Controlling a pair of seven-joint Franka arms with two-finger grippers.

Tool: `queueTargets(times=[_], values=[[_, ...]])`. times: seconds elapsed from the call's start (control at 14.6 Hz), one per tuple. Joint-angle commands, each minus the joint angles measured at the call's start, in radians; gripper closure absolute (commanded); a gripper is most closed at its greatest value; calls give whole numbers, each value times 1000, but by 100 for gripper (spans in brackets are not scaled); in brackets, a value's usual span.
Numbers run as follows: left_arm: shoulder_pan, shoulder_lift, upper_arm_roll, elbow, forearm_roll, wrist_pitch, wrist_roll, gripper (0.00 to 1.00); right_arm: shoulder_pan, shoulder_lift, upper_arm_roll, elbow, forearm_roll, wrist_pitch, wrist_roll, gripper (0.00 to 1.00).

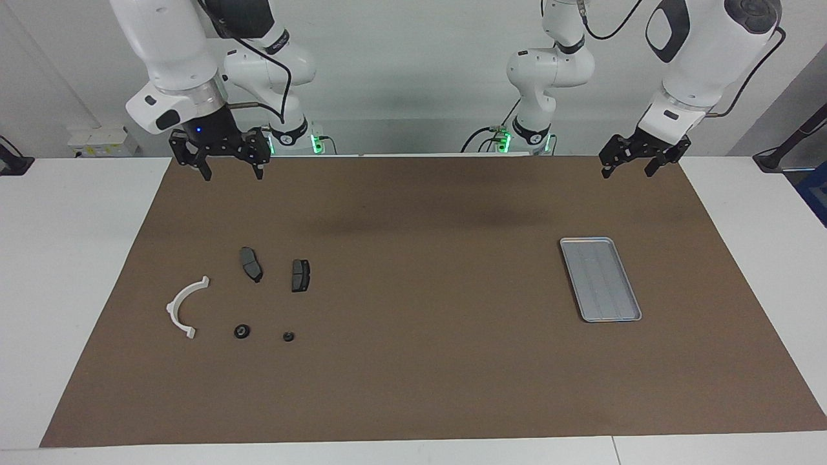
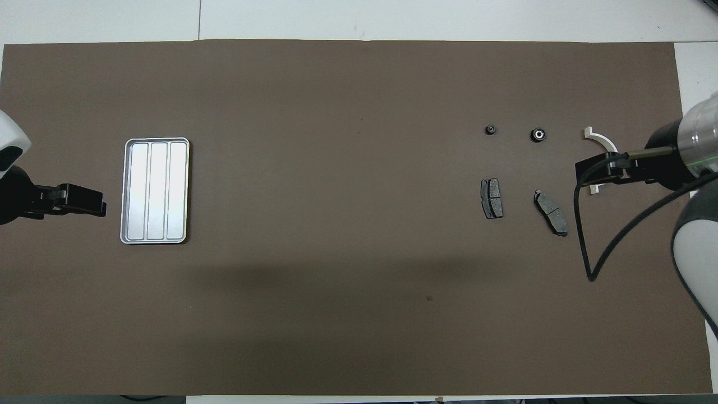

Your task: Place bearing gear from tray to pile

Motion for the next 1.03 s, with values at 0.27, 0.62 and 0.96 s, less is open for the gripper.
queueTargets(times=[0.27,0.62,0.96], values=[[0,-18,4,-10,-10,-1,3,0,-4,-32,-24,-31,7,0,-23,0],[0,-18,4,-10,-10,-1,3,0,-6,-55,-24,-17,16,-86,-22,0],[0,-18,4,-10,-11,0,3,0,-7,-63,-24,-17,16,-107,-22,0]])
